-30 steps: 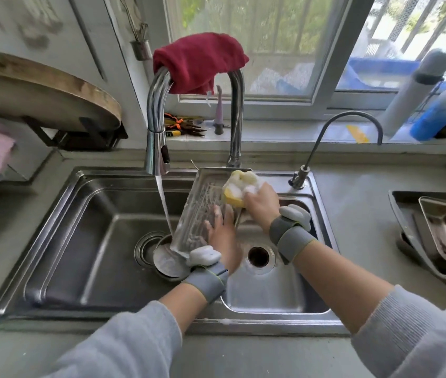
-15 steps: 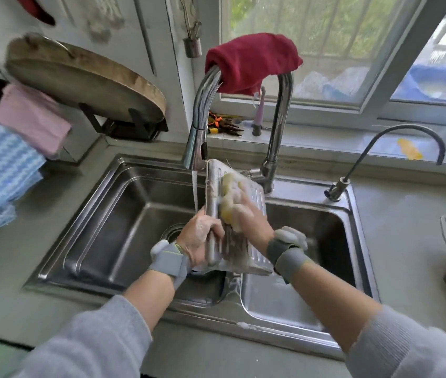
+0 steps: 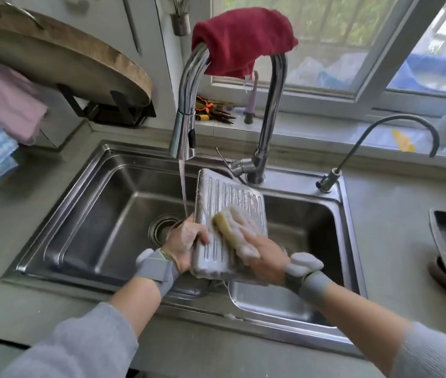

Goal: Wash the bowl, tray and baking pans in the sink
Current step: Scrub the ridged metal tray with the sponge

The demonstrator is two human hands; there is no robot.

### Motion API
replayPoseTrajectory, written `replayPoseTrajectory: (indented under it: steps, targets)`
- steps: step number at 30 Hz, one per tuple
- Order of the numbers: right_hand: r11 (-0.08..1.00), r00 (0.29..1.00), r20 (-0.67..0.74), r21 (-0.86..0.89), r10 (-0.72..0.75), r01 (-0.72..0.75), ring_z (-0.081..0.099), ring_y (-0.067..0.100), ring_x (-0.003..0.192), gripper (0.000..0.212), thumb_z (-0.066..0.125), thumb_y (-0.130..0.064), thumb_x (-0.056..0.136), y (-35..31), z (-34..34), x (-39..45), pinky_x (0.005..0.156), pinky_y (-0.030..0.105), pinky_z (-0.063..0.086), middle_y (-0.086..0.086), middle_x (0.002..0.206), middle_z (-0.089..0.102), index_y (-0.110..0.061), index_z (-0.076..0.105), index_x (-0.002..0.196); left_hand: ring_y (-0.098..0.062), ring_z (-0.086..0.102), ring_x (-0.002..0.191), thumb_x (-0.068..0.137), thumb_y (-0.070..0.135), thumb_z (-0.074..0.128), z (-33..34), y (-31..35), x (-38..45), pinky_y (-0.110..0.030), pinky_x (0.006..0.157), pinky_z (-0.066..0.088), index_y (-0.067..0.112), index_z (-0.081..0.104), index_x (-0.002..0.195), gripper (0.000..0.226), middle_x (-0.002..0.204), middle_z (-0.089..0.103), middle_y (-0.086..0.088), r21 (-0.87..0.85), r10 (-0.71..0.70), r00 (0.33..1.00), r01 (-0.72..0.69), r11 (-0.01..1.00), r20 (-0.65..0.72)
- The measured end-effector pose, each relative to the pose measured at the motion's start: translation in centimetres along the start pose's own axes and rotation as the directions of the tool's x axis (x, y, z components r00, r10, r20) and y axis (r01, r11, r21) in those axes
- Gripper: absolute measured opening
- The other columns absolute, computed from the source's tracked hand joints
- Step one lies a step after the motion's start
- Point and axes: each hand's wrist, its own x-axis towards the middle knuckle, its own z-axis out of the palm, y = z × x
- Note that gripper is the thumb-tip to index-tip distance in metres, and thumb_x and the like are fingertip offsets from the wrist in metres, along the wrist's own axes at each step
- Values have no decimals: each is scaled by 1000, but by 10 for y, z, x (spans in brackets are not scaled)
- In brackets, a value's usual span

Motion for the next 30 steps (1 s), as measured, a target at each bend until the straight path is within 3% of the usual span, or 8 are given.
replayPoseTrajectory:
  steps: [4, 6, 10, 14, 18, 21, 25, 30]
  targets:
    - [926, 915, -143, 51, 378, -375, 42, 21, 122, 36, 34, -43, 93, 36, -30, 19, 109, 38, 30, -2, 132, 45, -37, 41, 128, -40, 47, 99, 40, -7, 45, 5, -21, 3, -59, 95, 39, -2, 55, 105, 66, 105, 53, -26, 105, -34, 998, 39, 994, -50]
    - [903, 894, -131, 16, 428, -430, 38, 28, 134, 50, 39, -23, 98, 19, -26, 26, 112, 36, 29, 9, 146, 41, -21, 30, 147, -41, 48, 94, 40, -7, 44, 9, -18, 7, -54, 89, 44, -1, 54, 96, 56, 95, 54, -26, 41, -21, 998, 24, 999, -60]
    - [993, 988, 107, -55, 109, -104, 8, 10, 147, 61, 40, -22, 95, 14, 3, -14, 118, 19, 5, -7, 160, 8, -23, 19, 152, -45, 49, 103, 39, -7, 45, -12, -16, 19, -68, 98, 36, 5, 52, 110, 73, 109, 50, -26, -11, -24, 998, 23, 1000, -59]
    - [830, 827, -76, 52, 557, -555, 36, 33, 135, 52, 40, -17, 96, 45, -27, -1, 112, 39, 30, 15, 147, 37, -14, 30, 147, -47, 51, 107, 38, -4, 51, -10, -27, 23, -69, 98, 35, 8, 51, 111, 75, 109, 50, -24, 65, -68, 998, 68, 996, 9]
    - [922, 916, -105, 51, 388, -385, 38, 18, 122, 20, 33, -28, 85, 32, -26, 24, 109, 44, 32, -7, 118, 41, -38, 42, 99, -37, 70, 76, 70, -7, 42, 14, -19, 21, -47, 72, 56, -6, 58, 87, 23, 91, 62, -26, 9, -118, 993, 118, 993, -16]
    - [961, 961, -9, -16, 277, -277, 33, 12, 135, 37, 32, -36, 96, 5, -4, 15, 112, 28, 24, -9, 144, 37, -39, 40, 132, -30, 72, 75, 98, 27, 35, 25, -17, 26, -37, 71, 56, 1, 75, 82, 50, 84, 72, -19, -159, -88, 995, 96, 983, 52]
    - [961, 973, -29, 168, 227, -219, 47, 17, 113, 18, 40, -23, 91, -22, 14, 4, 103, 41, 41, 0, 118, 47, -20, 47, 108, -33, 69, 81, 92, 65, 26, 22, -21, 35, -41, 70, 51, 3, 63, 103, 73, 90, 70, -22, -210, -143, 990, 136, 968, -17]
    - [973, 989, 25, 176, 147, -149, 11, -1, 141, 46, 37, -20, 101, -27, 23, -21, 112, 9, 10, -8, 155, 20, -24, 31, 147, -34, 63, 90, 87, 73, 22, 22, -26, 36, -42, 76, 49, 5, 58, 118, 83, 99, 65, -20, -217, -202, 979, 200, 955, 15]
